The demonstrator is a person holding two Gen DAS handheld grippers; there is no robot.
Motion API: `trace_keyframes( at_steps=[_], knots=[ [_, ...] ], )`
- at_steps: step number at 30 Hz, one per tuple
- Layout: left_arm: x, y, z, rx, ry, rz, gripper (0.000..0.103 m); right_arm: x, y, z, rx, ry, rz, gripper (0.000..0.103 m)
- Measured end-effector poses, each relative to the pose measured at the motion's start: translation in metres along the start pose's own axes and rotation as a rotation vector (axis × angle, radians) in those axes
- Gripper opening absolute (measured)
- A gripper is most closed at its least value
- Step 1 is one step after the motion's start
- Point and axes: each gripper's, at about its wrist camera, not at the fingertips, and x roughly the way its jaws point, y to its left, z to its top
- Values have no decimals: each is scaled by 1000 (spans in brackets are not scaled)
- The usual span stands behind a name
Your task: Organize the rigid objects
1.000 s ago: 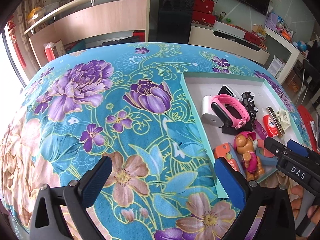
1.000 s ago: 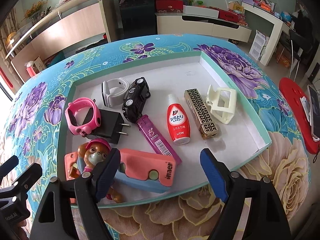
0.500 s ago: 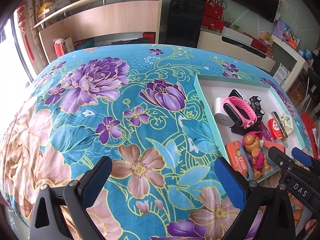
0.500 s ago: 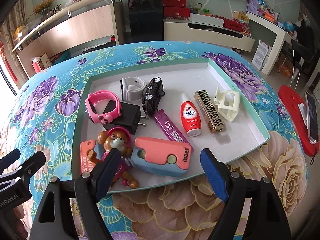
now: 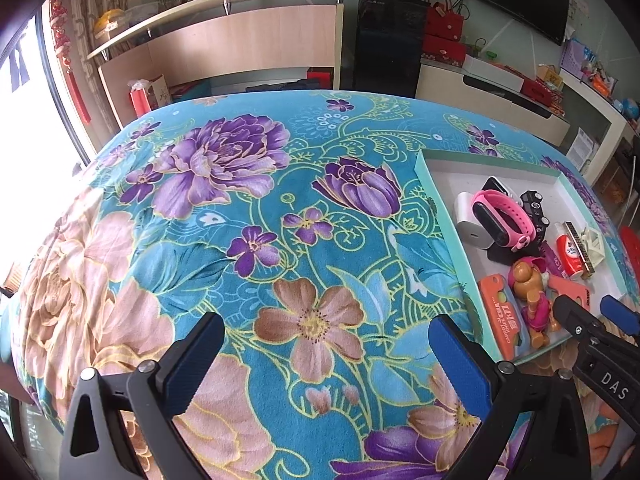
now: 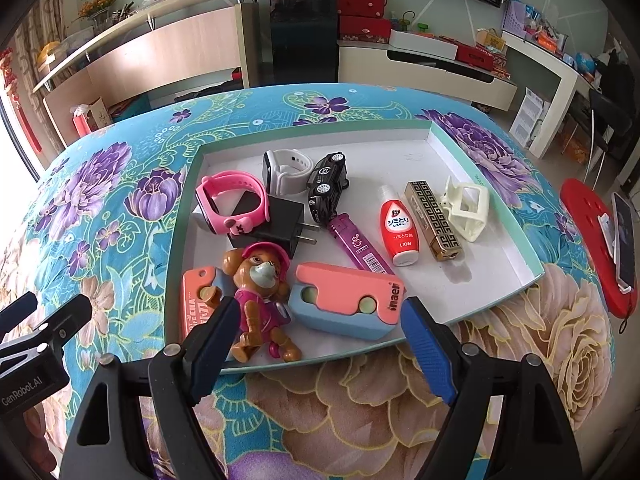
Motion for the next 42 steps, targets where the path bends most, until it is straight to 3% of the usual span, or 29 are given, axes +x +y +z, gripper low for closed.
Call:
trace_keyframes(
  at_steps=[19, 42],
  knots=[
    [1, -5, -3, 43, 5, 42, 103, 6, -1, -2, -1, 18, 5, 83],
    [15, -5, -4, 69, 49, 30, 103, 8, 1, 0, -16, 26, 12, 83]
  ],
)
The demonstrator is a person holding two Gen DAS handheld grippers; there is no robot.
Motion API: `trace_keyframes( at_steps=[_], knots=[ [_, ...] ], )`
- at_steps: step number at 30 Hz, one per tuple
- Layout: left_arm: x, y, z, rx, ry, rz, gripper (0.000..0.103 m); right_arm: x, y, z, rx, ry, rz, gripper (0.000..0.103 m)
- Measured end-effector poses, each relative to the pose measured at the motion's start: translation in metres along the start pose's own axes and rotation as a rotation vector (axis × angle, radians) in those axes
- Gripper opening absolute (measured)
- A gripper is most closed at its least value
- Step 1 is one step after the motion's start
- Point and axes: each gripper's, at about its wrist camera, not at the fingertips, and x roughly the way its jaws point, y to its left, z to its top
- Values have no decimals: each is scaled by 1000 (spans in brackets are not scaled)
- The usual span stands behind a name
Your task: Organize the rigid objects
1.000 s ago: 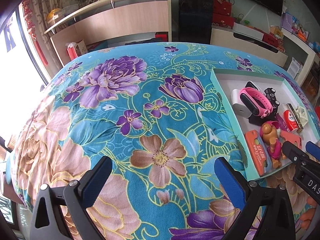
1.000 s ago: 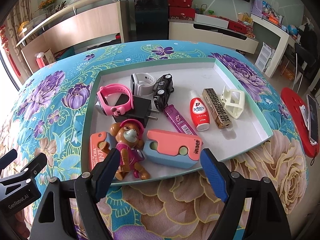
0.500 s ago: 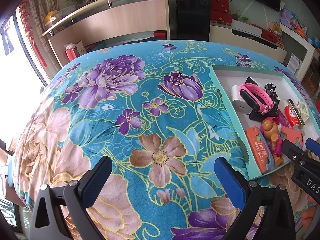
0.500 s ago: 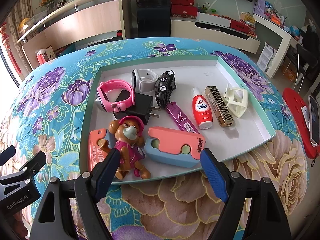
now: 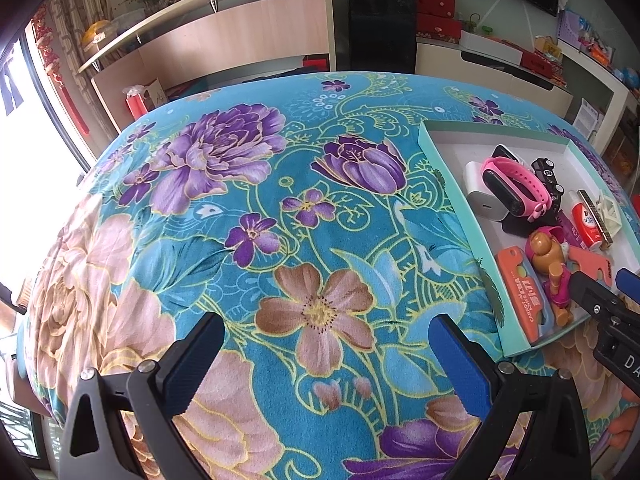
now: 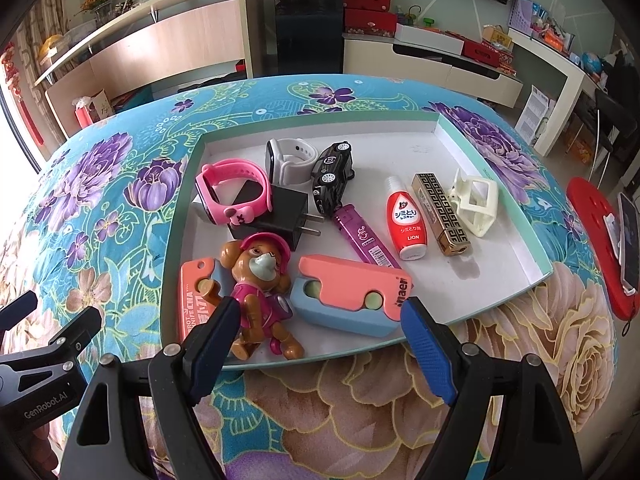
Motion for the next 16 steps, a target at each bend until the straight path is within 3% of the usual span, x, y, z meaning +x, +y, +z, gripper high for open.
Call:
trace_keyframes(
  at_steps=[16],
  knots=[
    [5, 0, 0, 10, -7, 8, 103, 3, 0, 2, 11, -3, 6, 83]
  ],
)
